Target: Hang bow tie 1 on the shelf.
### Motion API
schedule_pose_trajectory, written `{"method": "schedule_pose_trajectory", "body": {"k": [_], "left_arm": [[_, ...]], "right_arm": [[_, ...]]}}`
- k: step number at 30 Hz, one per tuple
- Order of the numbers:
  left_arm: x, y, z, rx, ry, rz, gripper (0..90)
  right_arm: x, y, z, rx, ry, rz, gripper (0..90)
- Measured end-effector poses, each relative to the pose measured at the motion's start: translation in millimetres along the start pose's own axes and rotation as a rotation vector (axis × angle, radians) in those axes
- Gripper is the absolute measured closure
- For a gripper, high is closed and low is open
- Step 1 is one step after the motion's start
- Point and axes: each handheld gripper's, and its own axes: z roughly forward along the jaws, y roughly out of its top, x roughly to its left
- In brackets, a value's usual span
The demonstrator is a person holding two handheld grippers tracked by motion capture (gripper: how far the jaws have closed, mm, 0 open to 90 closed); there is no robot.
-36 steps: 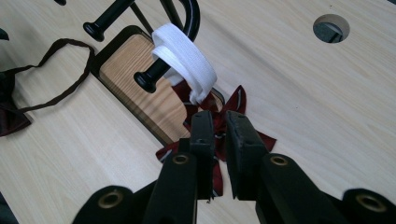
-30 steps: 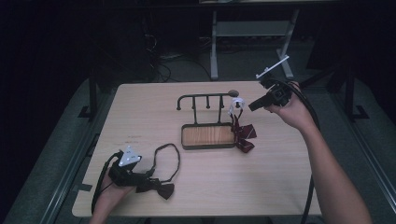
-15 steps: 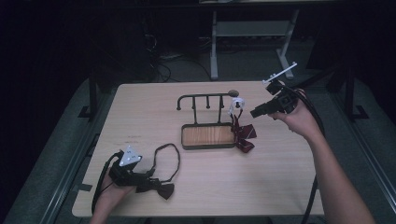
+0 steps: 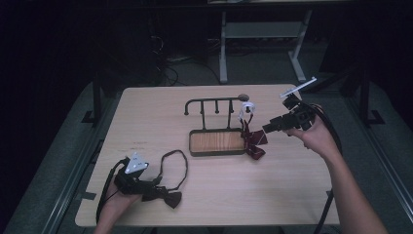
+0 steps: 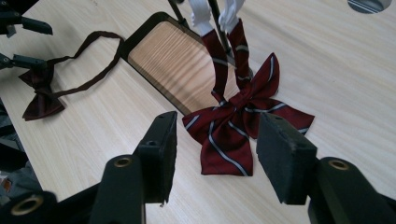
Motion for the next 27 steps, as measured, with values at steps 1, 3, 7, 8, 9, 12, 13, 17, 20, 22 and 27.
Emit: {"method": "schedule_pose_trajectory", "body": {"k": [1, 3, 7, 8, 9, 12, 13, 17, 20, 22, 27], "left_arm": [[-0.1, 0.0, -0.1, 0.0, 0.0, 0.003, 28.8], [-0.8, 0.1, -0.2, -0.006, 0.0, 0.0, 28.8], [-1.0, -0.2, -1.2, -0.003, 0.002, 0.001, 28.8], [-0.9, 0.0, -1.4, -0.005, 0.002, 0.0, 28.8], [-0.9, 0.3, -1.6, -0.007, 0.002, 0.0, 28.8], [-1.7, 0.6, -1.6, -0.004, 0.003, 0.002, 28.8], [-2.0, 0.6, -1.3, -0.002, 0.004, 0.004, 28.8], [-2.9, 0.9, -0.7, -0.004, 0.002, 0.005, 28.8], [-2.9, 0.8, -0.4, -0.002, 0.001, 0.005, 28.8], [-3.0, 0.9, -0.4, -0.002, 0.001, 0.005, 28.8], [-3.6, 1.1, -0.5, -0.002, 0.002, 0.003, 28.8]], "right_arm": [[0.3, -1.3, 0.7, 0.001, 0.001, 0.004, 47.1], [0.5, -3.8, 2.0, 0.001, 0.001, 0.004, 46.4], [0.9, -8.6, 4.5, 0.001, 0.004, 0.003, 45.5], [1.0, -10.3, 5.6, 0.004, 0.007, 0.003, 45.0], [1.1, -11.7, 6.5, 0.004, 0.004, 0.003, 45.0], [1.7, -15.5, 8.0, 0.006, 0.008, 0.002, 44.9], [2.0, -16.6, 8.5, 0.007, 0.007, -0.001, 44.9], [3.8, -22.4, 10.1, 0.009, 0.007, -0.003, 44.9], [3.4, -26.6, 10.5, 0.003, 0.011, 0.0, 44.9], [3.4, -29.8, 11.0, 0.006, 0.008, 0.003, 44.8], [3.5, -35.9, 12.4, 0.009, 0.013, 0.013, 44.8]]}}
